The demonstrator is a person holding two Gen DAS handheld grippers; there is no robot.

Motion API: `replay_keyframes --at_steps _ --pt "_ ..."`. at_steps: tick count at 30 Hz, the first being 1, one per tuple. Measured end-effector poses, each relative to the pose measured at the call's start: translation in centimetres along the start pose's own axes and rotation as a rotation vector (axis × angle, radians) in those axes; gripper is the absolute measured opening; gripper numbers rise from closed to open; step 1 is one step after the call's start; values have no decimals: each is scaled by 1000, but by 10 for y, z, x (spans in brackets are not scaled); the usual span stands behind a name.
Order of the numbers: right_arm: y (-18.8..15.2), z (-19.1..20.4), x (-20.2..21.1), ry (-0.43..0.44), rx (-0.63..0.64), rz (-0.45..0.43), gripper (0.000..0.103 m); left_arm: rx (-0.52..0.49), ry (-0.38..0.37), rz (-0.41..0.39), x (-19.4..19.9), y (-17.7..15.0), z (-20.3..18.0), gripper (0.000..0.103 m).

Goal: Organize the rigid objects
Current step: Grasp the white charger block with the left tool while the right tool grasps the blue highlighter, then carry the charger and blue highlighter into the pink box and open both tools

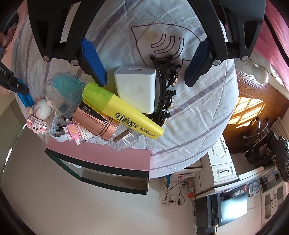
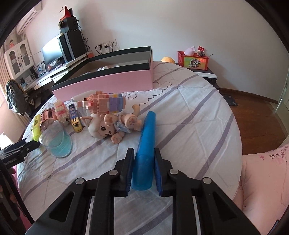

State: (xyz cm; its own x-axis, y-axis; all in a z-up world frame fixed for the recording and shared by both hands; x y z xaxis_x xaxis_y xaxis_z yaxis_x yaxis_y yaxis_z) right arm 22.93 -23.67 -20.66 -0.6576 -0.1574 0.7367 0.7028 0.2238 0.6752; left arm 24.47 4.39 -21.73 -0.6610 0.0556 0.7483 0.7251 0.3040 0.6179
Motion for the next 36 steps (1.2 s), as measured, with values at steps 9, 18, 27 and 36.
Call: replay_keyframes --at_steps 9,18,27,36 --pt "17 -6 -23 -24 -11 21 22 -64 83 -49 -10 3 -10 63" --pt "10 2 9 14 -22 -80 15 -26 -41 -45 21 -4 -6 63" --pt "25 49 75 96 25 -290 15 -35 -110 -145 80 -9 -24 63" --pt "48 112 152 64 166 -498 15 -79 -120 -405 182 -3 -58 63"
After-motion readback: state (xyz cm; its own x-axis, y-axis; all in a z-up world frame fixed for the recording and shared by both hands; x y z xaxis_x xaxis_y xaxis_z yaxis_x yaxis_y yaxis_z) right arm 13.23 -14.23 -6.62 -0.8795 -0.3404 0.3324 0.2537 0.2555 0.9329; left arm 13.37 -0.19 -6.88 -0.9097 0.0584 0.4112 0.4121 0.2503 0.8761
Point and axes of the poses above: each gripper's, at about its wrist camera, not at the fingertips, and x roughly against the way its jaws point, z to its left, y to its top, the point moved 1 cm from there along -x, roughly the way its jaws point, and after that the axes turned 14 degrees about x, right-handed, at the moved point
